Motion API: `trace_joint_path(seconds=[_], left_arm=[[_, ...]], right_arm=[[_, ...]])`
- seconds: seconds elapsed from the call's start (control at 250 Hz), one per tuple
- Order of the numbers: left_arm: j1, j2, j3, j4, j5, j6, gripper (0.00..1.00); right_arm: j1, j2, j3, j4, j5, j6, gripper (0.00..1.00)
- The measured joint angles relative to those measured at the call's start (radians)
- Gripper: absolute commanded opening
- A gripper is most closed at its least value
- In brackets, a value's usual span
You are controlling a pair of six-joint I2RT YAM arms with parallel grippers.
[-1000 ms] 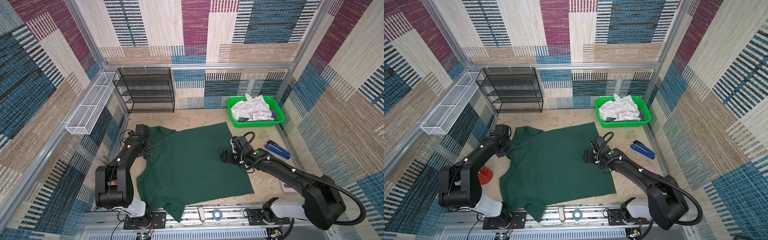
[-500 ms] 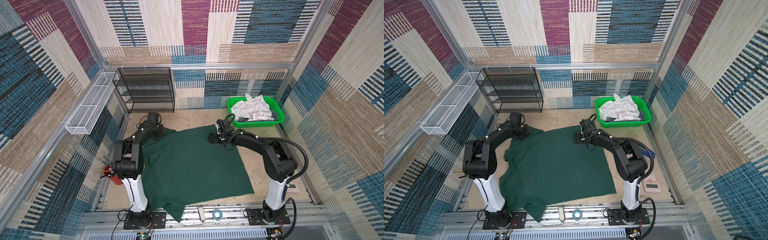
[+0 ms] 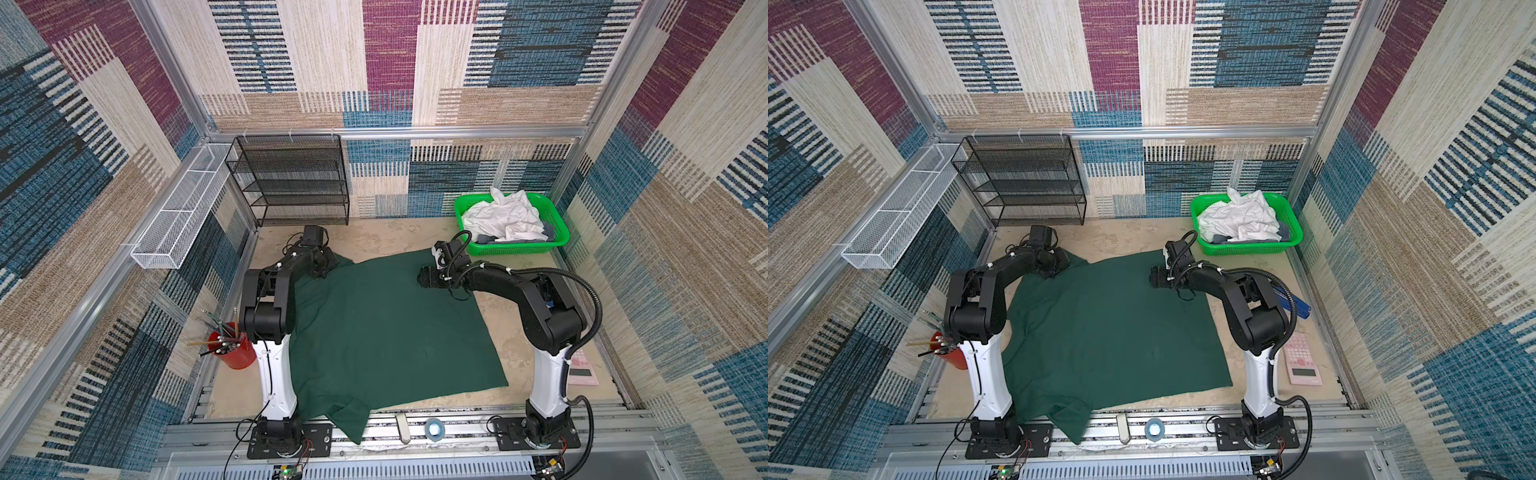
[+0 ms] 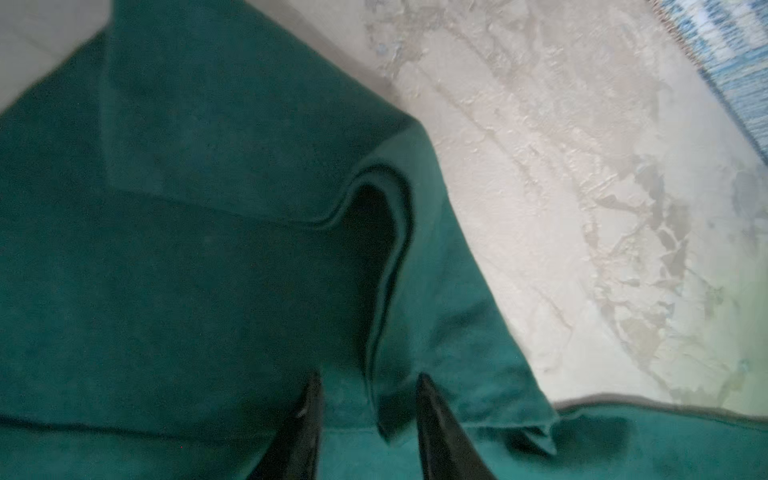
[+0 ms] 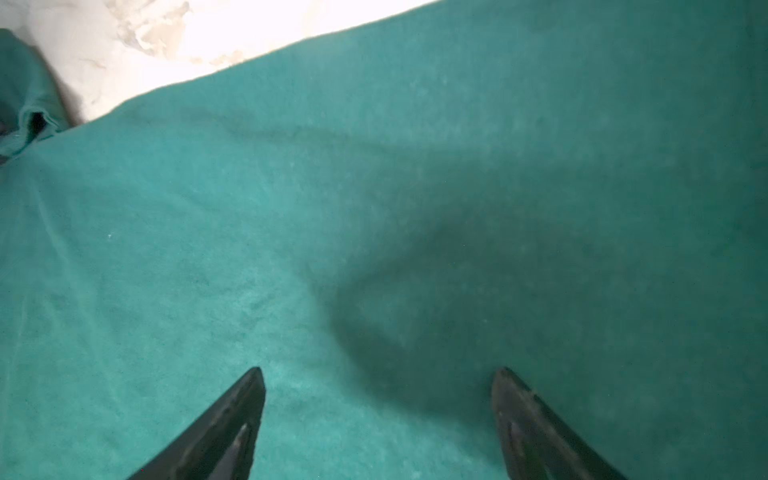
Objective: Fold and stack the t-shirts
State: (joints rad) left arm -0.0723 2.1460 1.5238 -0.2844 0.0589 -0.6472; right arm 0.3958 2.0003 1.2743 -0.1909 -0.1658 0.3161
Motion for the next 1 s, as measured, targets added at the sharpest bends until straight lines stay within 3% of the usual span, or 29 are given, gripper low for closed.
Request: trace_joint_path(seconds=[0.348, 0.724, 0.844, 1.0], left_arm=[[-0.035, 0.092, 0.082, 0.172, 0.090, -0.024, 0.27], [-0.109, 0.153, 0.208, 0.416, 0.227, 0.004, 0.32], [-0.110, 0.061, 0.071, 0.446, 0.227, 0.019, 0.32], [-0.073, -0.092, -0.121, 0.381, 0.137, 0.023, 0.32]], right_arm=[[-0.001, -0.013, -0.048, 0.066, -0.010, -0.003, 0.87], [-0.002, -0.026, -0.087, 0.116, -0.017, -0.002, 0.86], [-0.002, -0.042, -0.106, 0.118, -0.024, -0.002, 0.86], [-0.002, -0.057, -0.124, 0.116, -0.033, 0.002, 0.86]])
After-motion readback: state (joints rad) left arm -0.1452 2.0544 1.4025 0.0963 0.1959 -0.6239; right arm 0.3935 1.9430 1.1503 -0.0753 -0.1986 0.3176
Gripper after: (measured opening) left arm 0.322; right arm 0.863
